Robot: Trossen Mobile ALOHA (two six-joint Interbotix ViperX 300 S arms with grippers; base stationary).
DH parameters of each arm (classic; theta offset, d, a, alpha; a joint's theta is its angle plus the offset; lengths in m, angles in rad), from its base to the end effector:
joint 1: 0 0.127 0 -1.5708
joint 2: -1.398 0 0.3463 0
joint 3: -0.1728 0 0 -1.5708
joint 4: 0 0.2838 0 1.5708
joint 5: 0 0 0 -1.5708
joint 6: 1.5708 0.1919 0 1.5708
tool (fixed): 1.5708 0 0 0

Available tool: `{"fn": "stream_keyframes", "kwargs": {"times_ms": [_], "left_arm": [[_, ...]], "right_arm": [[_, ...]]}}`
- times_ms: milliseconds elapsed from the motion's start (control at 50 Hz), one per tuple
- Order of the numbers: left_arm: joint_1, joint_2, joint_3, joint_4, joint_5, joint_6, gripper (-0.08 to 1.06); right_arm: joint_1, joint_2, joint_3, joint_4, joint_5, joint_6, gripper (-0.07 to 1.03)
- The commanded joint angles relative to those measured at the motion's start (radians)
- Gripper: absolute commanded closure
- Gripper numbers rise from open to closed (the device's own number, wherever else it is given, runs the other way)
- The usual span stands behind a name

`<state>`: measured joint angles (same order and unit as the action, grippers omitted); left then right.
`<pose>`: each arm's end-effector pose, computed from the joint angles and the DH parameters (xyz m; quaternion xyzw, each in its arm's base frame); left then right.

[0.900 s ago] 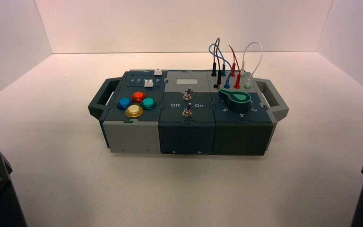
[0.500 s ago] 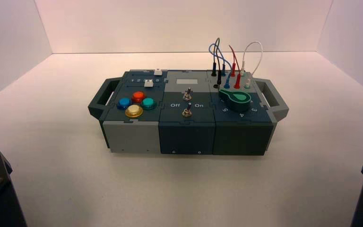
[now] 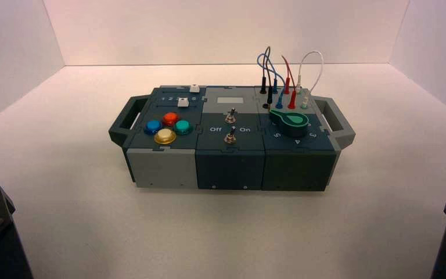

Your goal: Move the top slider to position 3.

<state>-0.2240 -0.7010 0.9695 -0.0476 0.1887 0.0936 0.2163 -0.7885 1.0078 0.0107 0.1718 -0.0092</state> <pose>0.2641 -0.0619 0.2661 0.0470 0.2225 -0.1184 0.9666 0.2484 0.0549 0.2748 -0.0201 0.1933 0.1066 0.9751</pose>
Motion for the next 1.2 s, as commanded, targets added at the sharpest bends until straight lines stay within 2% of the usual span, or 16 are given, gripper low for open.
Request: {"fn": "stream_keyframes", "kwargs": {"times_ms": [20, 260, 400, 480, 640, 740, 860, 920, 940, 1060, 1120, 1200], "left_arm": [[-0.060, 0.038, -0.061, 0.000, 0.066, 0.000, 1.01], [-0.156, 0.107, -0.120, -0.012, 0.186, 0.000, 1.01], [-0.178, 0.155, -0.153, -0.052, 0.247, 0.000, 1.01], [-0.178, 0.189, -0.181, -0.083, 0.298, 0.000, 1.01], [-0.178, 0.252, -0.222, -0.091, 0.350, 0.006, 1.01], [-0.178, 0.298, -0.252, -0.092, 0.370, 0.011, 1.01], [-0.179, 0.347, -0.278, -0.100, 0.390, 0.021, 1.01], [-0.181, 0.376, -0.296, -0.115, 0.414, 0.029, 1.01], [-0.181, 0.380, -0.298, -0.120, 0.419, 0.031, 1.01], [-0.184, 0.423, -0.314, -0.183, 0.436, 0.046, 1.01], [-0.184, 0.436, -0.316, -0.218, 0.431, 0.061, 1.01], [-0.186, 0.456, -0.318, -0.247, 0.430, 0.086, 1.01]], "right_arm": [[0.043, 0.043, -0.074, 0.003, 0.080, 0.000, 0.98], [0.153, 0.129, -0.156, 0.006, 0.229, -0.005, 0.98], [0.195, 0.192, -0.199, 0.015, 0.287, -0.009, 0.98], [0.202, 0.242, -0.238, 0.044, 0.325, -0.029, 0.98], [0.202, 0.334, -0.334, 0.100, 0.403, -0.080, 0.98], [0.202, 0.400, -0.413, 0.147, 0.476, -0.141, 0.98], [0.201, 0.485, -0.509, 0.225, 0.569, -0.239, 0.98], [0.199, 0.528, -0.554, 0.281, 0.612, -0.295, 0.98], [0.199, 0.534, -0.560, 0.290, 0.618, -0.302, 0.98], [0.190, 0.621, -0.621, 0.371, 0.698, -0.387, 0.98], [0.186, 0.655, -0.646, 0.379, 0.730, -0.408, 0.98], [0.181, 0.699, -0.676, 0.379, 0.769, -0.434, 0.98]]}}
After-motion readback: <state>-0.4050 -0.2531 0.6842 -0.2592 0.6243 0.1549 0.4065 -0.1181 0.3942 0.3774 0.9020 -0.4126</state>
